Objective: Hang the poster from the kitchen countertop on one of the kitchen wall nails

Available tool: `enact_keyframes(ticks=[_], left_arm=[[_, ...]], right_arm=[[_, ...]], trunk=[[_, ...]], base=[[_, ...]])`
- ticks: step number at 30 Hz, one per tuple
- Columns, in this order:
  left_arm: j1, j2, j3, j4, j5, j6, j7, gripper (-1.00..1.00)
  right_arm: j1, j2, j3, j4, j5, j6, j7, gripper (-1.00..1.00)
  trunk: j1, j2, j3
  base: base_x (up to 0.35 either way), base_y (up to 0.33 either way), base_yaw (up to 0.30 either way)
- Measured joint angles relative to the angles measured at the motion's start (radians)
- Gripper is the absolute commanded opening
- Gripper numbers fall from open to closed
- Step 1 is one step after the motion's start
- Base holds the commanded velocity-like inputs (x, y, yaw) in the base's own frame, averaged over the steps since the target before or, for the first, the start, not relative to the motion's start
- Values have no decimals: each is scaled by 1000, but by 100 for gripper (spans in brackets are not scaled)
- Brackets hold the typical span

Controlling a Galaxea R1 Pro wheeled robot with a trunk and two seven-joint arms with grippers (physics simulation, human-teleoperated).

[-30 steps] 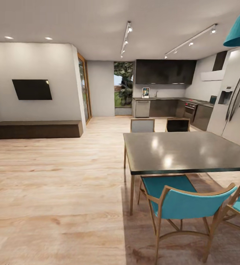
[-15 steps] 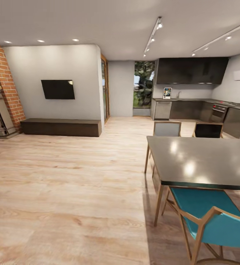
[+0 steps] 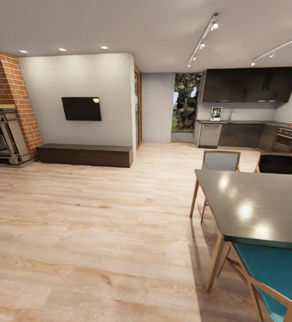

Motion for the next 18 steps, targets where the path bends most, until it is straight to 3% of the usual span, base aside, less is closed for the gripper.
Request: enact_keyframes(ticks=[7,18], left_arm=[[0,0,0,3,0,0,0,100],[0,0,0,4,0,0,0,100]], right_arm=[[0,0,0,0,0,0,0,100],[0,1,2,-1,0,0,0,100]], trunk=[[0,0,0],[0,0,0]], base=[[325,106,0],[334,14,0]])
